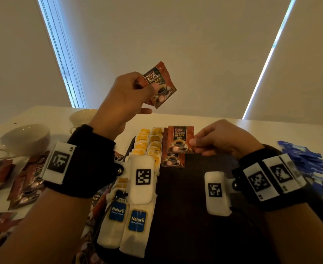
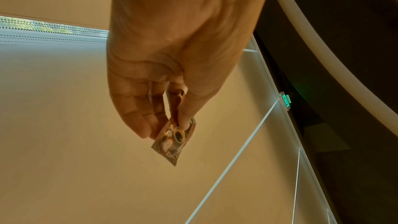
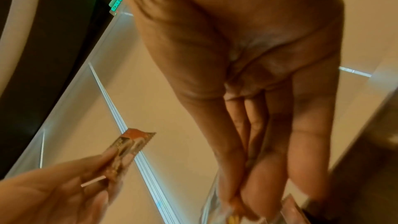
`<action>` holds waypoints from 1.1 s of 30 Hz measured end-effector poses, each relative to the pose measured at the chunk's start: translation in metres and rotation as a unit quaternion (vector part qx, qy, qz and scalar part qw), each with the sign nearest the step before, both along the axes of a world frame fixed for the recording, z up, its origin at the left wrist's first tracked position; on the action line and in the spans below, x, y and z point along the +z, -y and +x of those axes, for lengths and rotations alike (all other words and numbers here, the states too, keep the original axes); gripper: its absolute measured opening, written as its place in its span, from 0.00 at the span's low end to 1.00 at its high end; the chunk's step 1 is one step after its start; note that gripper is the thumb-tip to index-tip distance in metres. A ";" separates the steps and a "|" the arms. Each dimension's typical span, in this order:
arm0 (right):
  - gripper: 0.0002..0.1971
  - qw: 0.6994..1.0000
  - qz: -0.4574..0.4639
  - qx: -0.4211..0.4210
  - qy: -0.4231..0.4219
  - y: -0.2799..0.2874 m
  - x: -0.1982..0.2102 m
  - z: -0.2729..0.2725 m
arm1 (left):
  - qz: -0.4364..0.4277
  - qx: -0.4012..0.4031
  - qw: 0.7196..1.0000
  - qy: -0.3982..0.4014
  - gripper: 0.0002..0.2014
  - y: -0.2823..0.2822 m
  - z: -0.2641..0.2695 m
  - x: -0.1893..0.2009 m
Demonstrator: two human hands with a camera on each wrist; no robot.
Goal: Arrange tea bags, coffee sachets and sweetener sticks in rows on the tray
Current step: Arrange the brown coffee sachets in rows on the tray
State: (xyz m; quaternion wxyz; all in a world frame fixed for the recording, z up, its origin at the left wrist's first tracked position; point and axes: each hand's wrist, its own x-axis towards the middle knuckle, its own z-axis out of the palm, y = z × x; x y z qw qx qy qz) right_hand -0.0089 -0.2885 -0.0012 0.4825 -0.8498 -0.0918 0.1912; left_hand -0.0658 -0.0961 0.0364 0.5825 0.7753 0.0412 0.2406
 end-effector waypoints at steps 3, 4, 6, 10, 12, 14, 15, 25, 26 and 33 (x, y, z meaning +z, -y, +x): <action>0.02 0.998 -0.057 0.022 -0.027 -0.003 -0.006 -0.001 | 0.010 -0.001 1.000 0.002 0.01 0.000 -0.002 0.001; 0.02 0.997 -0.068 0.028 -0.031 -0.004 -0.008 -0.001 | 0.009 -0.003 1.000 0.003 0.01 -0.001 -0.002 0.002; 0.02 0.995 -0.086 0.035 -0.036 -0.006 -0.011 -0.001 | 0.006 -0.008 1.000 0.005 0.00 -0.002 -0.003 0.003; 0.04 0.991 -0.110 0.045 -0.061 -0.011 -0.019 -0.001 | 0.003 -0.016 1.000 0.010 0.03 -0.004 -0.005 0.007; 0.03 0.989 -0.120 0.041 -0.074 -0.013 -0.022 0.000 | 0.003 -0.020 1.000 0.013 0.03 -0.004 -0.006 0.008; 0.02 0.989 -0.123 0.031 -0.078 -0.013 -0.023 0.001 | 0.004 -0.021 1.000 0.017 0.03 -0.005 -0.007 0.009; 0.02 0.989 -0.119 0.027 -0.081 -0.013 -0.023 0.002 | 0.004 -0.021 1.000 0.019 0.03 -0.005 -0.007 0.009; 0.11 0.991 -0.087 0.020 -0.103 -0.010 -0.024 0.007 | 0.023 -0.018 0.999 0.019 0.06 -0.006 -0.008 0.009; 0.09 0.991 -0.098 0.029 -0.091 -0.010 -0.023 0.006 | 0.025 -0.017 0.999 0.017 0.06 -0.006 -0.007 0.009; 0.07 0.915 -0.292 0.277 0.044 -0.015 -0.010 -0.010 | 0.027 -0.018 0.999 0.016 0.06 -0.005 -0.007 0.010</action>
